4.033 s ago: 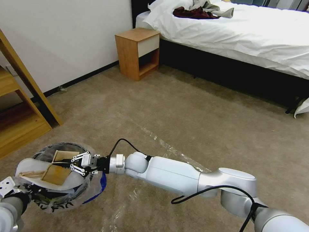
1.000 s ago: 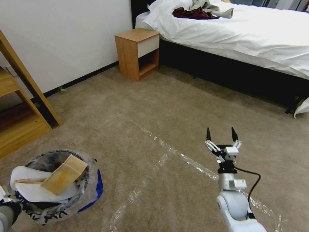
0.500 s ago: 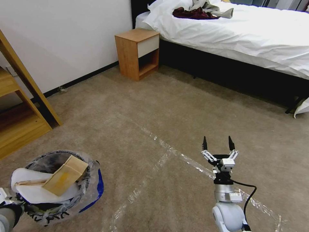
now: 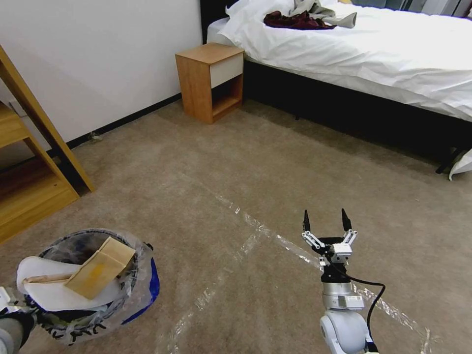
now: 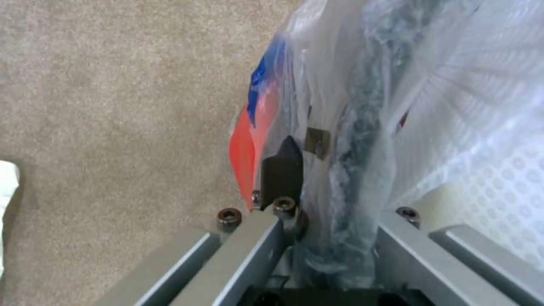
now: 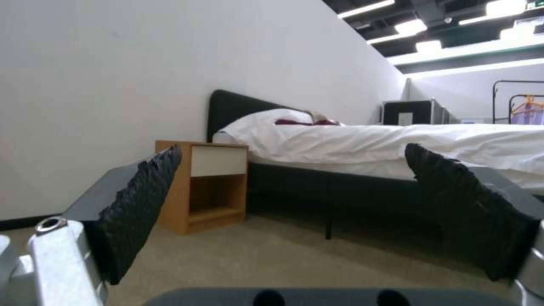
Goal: Pick up the trash bin and place the garbage on the floor into it.
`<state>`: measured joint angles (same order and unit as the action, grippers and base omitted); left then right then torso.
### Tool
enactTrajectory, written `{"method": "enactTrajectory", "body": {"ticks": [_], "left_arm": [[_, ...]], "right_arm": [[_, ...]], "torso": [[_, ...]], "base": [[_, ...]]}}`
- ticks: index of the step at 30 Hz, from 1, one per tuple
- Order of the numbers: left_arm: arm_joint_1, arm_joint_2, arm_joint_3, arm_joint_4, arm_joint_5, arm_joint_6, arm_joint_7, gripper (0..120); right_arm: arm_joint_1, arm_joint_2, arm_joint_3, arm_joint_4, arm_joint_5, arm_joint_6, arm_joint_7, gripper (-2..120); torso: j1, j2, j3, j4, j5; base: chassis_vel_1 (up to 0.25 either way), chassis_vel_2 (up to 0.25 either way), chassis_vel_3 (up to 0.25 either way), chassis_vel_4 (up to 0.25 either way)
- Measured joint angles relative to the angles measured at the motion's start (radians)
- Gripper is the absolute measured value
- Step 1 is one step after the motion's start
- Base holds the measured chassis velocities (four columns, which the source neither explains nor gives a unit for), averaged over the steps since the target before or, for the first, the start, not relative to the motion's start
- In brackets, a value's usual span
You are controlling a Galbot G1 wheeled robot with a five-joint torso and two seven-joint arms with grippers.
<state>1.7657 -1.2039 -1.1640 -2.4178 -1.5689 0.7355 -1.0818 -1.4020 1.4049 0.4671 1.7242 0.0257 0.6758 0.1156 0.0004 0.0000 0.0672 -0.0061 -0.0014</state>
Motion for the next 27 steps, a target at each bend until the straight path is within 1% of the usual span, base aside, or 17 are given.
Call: {"method": "enactTrajectory", "body": {"ticks": [5,11,17,22,27], "left_arm": [[-0.002,-0.003,0.002,0.002,0.002,0.000,0.000,0],[-0.007,-0.004,0.004,0.006,0.003,0.000,0.001,0],[-0.013,-0.002,0.007,0.010,0.004,-0.001,0.002,0],[-0.017,-0.001,0.010,0.013,0.004,-0.002,0.003,0],[-0.022,0.001,0.010,0.018,0.005,-0.003,0.004,0]], "right_arm": [[0.005,0.001,-0.003,-0.009,0.001,0.002,-0.002,100],[0.015,0.005,-0.005,-0.030,0.002,0.007,-0.006,100],[0.021,0.009,-0.008,-0.045,0.002,0.012,-0.017,100],[0.023,0.012,-0.015,-0.048,-0.001,0.013,-0.020,100],[0.025,0.012,-0.019,-0.052,-0.003,0.013,-0.022,100]], "torso": [[0.000,0.000,0.000,-0.0001,0.0000],[0.000,0.000,0.000,-0.0001,0.0002],[0.000,0.000,0.000,-0.0001,-0.0001],[0.000,0.000,0.000,-0.0001,0.0002],[0.000,0.000,0.000,-0.0001,0.0001]], "base": [[-0.062,0.032,0.048,-0.042],[-0.112,0.113,0.115,-0.118],[-0.184,0.193,0.183,-0.168],[-0.245,0.238,0.231,-0.242],[-0.290,0.293,0.302,-0.296]]}}
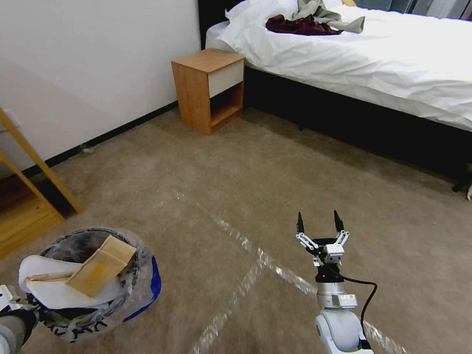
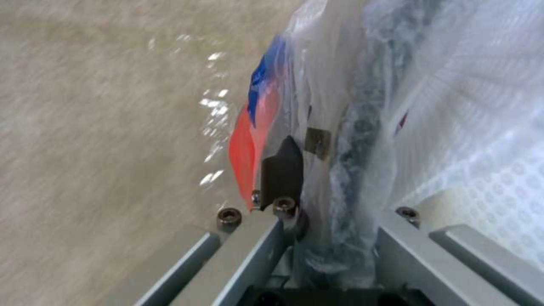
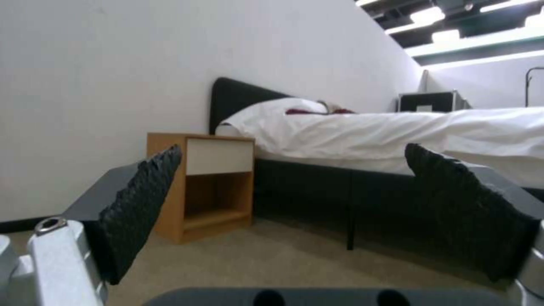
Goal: Pick up the trash bin and place the garbage on the floor into it.
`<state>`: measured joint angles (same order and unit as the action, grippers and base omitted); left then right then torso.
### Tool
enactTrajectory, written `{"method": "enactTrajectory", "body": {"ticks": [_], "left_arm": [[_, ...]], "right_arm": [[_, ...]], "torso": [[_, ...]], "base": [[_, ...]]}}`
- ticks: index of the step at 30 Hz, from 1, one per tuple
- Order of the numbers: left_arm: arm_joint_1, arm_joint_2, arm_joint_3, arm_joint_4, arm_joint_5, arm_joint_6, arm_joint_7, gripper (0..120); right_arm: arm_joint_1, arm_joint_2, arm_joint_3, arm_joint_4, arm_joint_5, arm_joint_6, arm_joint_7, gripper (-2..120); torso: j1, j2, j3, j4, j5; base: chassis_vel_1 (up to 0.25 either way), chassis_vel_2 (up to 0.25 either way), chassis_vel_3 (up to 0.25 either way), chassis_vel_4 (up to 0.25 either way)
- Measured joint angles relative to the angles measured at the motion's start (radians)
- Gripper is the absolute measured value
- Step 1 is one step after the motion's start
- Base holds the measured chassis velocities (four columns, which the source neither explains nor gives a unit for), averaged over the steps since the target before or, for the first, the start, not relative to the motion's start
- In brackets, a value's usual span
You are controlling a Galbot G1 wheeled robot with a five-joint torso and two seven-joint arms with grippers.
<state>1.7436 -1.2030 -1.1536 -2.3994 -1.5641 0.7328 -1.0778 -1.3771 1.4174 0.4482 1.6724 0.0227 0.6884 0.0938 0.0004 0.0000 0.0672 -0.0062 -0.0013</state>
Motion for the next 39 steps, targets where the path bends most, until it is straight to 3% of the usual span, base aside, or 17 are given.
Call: {"method": "enactTrajectory", "body": {"ticks": [32,39], "left_arm": [[-0.007,0.002,0.008,0.010,0.006,-0.008,0.003,0],[0.002,0.002,0.001,0.003,0.005,-0.008,0.002,0]], "right_arm": [[0.030,0.001,-0.027,-0.049,-0.032,0.023,-0.009,100],[0.034,0.002,-0.030,-0.053,-0.031,0.027,-0.008,100]], "torso": [[0.000,0.000,0.000,-0.0002,0.0001],[0.000,0.000,0.000,0.0000,-0.0001]], "base": [[-0.308,0.315,0.309,-0.318],[-0.063,0.060,0.052,-0.046]]}}
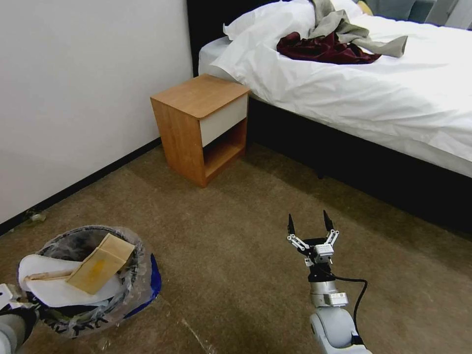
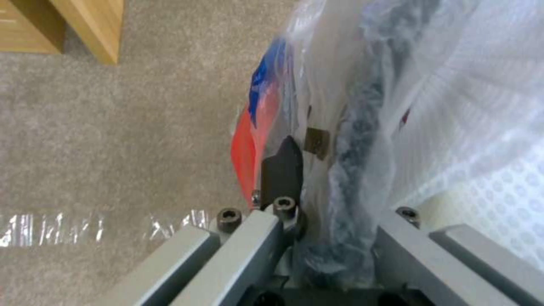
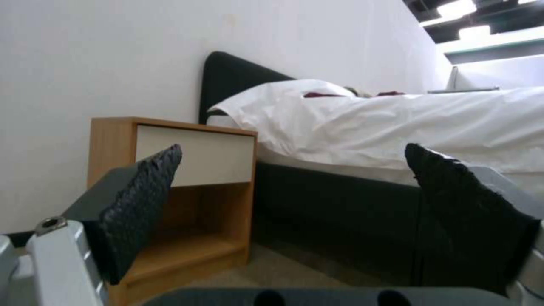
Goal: Pick up the trash bin and place the garbage on the floor into it.
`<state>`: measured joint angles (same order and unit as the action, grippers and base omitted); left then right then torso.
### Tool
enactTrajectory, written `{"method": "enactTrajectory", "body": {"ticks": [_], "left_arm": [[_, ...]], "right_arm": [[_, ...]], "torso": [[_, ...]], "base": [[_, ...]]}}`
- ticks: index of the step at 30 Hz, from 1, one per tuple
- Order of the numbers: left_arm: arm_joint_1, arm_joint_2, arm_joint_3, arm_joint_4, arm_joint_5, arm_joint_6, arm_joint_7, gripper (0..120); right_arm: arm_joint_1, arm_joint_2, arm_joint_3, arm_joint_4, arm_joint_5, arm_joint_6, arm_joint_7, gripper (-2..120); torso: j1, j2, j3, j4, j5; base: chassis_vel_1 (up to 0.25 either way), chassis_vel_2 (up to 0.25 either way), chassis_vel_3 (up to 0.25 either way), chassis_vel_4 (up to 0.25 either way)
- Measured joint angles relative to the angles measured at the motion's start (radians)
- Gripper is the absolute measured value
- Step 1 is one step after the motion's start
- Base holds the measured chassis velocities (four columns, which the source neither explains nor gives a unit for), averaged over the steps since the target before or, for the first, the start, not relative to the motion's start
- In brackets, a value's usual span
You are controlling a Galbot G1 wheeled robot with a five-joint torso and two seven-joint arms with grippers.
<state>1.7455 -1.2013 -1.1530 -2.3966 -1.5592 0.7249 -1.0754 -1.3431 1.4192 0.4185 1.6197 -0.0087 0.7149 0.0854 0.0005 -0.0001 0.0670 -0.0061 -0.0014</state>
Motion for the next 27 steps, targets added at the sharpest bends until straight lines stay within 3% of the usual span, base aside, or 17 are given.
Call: {"method": "enactTrajectory", "body": {"ticks": [27], "left_arm": [[0.008,0.004,-0.018,-0.015,-0.015,-0.004,-0.007,0]], "right_arm": [[0.025,-0.011,0.006,0.012,0.002,0.000,0.013,100]], "torso": [[0.000,0.000,0.000,-0.0001,0.0001]], "base": [[0.010,-0.010,-0.009,0.009]]}}
